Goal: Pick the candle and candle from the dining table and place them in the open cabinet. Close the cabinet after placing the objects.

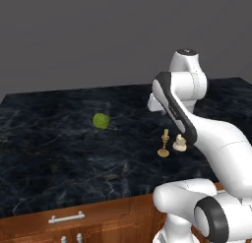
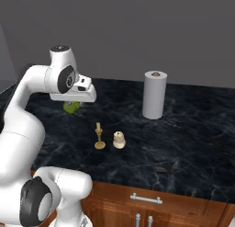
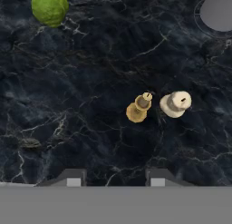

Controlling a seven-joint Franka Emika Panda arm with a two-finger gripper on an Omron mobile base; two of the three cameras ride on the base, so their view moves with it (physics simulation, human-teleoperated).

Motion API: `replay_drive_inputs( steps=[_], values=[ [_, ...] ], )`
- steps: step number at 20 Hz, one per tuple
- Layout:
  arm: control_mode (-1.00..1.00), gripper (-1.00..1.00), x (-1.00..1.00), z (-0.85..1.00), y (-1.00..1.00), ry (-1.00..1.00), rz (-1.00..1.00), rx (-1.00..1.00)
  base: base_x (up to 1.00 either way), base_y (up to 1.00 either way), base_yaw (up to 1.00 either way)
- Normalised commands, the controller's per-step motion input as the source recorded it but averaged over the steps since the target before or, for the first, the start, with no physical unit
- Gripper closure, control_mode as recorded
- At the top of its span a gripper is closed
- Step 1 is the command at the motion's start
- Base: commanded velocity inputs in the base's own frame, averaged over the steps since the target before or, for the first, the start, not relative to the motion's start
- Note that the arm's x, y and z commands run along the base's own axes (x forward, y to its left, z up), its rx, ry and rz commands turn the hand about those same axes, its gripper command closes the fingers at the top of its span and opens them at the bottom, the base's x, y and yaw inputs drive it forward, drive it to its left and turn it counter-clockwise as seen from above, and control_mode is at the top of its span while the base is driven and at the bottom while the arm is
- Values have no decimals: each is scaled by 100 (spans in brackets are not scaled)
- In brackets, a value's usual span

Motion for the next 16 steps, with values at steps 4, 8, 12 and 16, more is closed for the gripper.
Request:
replay_drive_inputs(
  steps=[4, 8, 12, 16],
  values=[
    [-100, -100, -5, 0, 0, -1, 0, 0, 0, 0, 0],
    [-100, -100, -20, -14, 0, -7, -2, -3, 0, 0, 0],
    [-100, -100, -47, -22, -2, -17, -4, -1, 0, 0, 0],
    [-100, -100, -50, -30, -2, -15, -1, 0, 0, 0, 0]
  ],
)
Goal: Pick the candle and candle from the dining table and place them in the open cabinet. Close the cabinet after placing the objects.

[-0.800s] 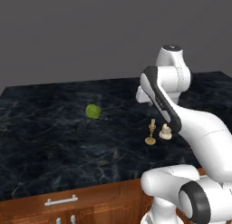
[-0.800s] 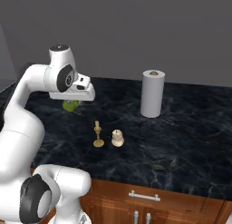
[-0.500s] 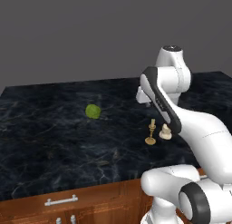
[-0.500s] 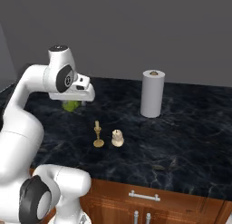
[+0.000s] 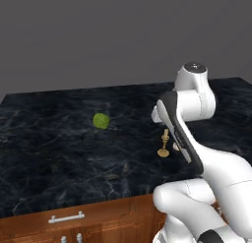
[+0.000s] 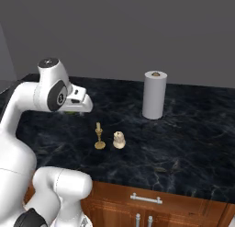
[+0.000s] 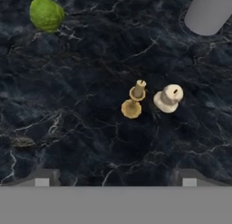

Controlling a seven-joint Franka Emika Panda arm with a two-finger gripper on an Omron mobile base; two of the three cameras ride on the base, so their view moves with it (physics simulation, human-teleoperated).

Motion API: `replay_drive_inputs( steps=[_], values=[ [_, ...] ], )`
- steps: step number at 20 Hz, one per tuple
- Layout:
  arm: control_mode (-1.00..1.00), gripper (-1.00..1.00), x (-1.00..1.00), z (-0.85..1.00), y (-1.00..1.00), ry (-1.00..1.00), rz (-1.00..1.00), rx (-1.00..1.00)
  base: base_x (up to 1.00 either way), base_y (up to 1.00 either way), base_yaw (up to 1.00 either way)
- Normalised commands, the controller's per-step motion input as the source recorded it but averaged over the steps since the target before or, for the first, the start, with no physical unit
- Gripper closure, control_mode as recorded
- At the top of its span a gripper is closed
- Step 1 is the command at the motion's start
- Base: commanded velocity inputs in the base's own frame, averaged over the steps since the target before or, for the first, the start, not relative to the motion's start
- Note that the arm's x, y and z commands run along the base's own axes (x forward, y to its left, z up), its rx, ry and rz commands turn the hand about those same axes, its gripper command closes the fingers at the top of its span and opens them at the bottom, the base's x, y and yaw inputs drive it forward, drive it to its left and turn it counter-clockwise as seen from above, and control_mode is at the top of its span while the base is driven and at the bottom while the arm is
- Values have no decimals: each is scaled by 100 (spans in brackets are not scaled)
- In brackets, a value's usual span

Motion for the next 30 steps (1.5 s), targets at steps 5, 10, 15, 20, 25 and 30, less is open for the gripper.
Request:
replay_drive_inputs(
  steps=[5, 10, 15, 20, 25, 30],
  values=[
    [-100, -100, -47, -24, -1, -11, 0, 0, 0, 0, 0],
    [-100, -100, -9, -12, 0, -1, -3, 0, 0, 0, 0],
    [-100, -100, -3, -15, -1, -3, -6, 0, 0, 0, 0],
    [-100, -100, -4, -20, -9, -6, -8, 0, 0, 0, 0],
    [-100, -100, 0, -20, -15, -4, -6, 0, 0, 0, 0],
    [-100, -100, 14, -21, -14, -1, -1, 0, 0, 0, 0]
  ],
)
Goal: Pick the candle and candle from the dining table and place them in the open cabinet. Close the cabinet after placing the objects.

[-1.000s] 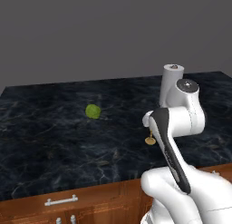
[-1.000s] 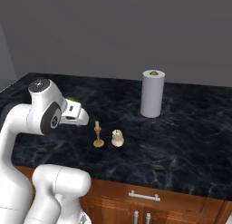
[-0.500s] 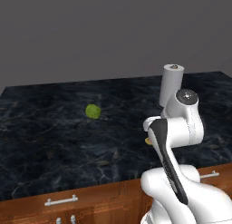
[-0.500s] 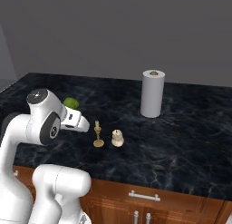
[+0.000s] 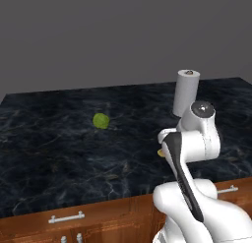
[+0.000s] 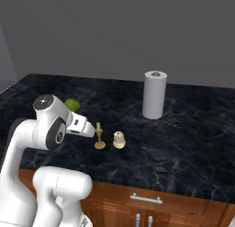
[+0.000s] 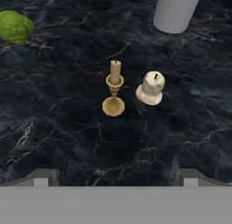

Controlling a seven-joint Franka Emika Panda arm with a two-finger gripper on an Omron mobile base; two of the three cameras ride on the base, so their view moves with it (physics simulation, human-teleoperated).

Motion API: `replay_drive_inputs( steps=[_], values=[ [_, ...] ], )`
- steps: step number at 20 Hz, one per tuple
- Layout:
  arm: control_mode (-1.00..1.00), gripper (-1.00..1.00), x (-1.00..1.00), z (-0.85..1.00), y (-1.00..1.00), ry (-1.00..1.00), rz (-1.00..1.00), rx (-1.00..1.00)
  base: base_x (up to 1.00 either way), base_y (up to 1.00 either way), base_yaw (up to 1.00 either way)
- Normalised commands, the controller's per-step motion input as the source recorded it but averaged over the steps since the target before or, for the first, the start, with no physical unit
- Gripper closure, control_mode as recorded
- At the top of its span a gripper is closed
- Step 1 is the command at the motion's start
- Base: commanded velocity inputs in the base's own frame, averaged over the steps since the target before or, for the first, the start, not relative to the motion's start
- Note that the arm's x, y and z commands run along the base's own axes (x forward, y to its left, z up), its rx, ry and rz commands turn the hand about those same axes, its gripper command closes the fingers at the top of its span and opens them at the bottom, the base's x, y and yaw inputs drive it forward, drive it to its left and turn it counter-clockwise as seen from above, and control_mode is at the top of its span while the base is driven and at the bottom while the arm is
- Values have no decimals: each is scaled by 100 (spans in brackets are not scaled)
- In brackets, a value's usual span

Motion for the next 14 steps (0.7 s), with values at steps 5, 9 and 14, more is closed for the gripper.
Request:
replay_drive_inputs(
  steps=[5, 9, 14],
  values=[
    [-100, -100, 38, -24, -3, 0, 0, 0, 0, 0, 0],
    [-100, -100, 54, -35, 0, 0, 0, 0, 0, 0, 0],
    [-100, -100, 46, -38, 0, 0, 0, 0, 0, 0, 0]
  ],
)
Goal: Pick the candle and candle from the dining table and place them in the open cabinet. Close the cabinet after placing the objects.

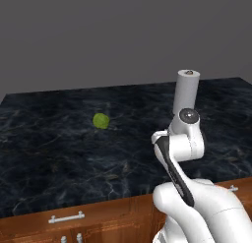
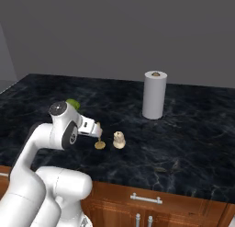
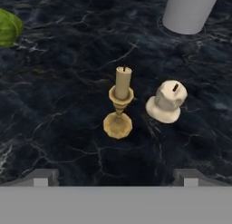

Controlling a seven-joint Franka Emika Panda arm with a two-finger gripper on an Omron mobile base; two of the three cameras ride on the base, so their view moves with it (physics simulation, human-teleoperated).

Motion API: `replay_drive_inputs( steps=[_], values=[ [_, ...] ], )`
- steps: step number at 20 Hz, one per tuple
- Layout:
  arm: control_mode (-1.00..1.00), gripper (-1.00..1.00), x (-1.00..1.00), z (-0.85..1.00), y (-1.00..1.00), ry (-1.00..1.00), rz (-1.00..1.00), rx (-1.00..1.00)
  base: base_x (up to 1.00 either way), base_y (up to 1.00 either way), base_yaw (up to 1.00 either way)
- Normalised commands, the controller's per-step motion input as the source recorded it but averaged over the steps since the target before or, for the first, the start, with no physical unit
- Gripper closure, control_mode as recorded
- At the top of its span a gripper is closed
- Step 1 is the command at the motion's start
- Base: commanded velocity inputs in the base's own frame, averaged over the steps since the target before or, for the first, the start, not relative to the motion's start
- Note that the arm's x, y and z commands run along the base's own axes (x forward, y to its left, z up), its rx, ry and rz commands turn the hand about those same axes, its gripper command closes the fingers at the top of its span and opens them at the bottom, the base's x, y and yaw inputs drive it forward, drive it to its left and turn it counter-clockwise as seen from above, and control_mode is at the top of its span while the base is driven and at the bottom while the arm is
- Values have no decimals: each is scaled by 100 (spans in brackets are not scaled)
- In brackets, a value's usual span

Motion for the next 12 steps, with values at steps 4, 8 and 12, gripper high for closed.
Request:
replay_drive_inputs(
  steps=[4, 8, 12],
  values=[
    [-100, -100, 25, -38, 0, 0, 0, 0, 0, 0, 0],
    [-100, -100, 0, -40, -1, -3, 0, 0, 0, 0, 0],
    [-100, -100, 1, -31, -3, -7, 0, 0, 0, 0, 0]
  ],
)
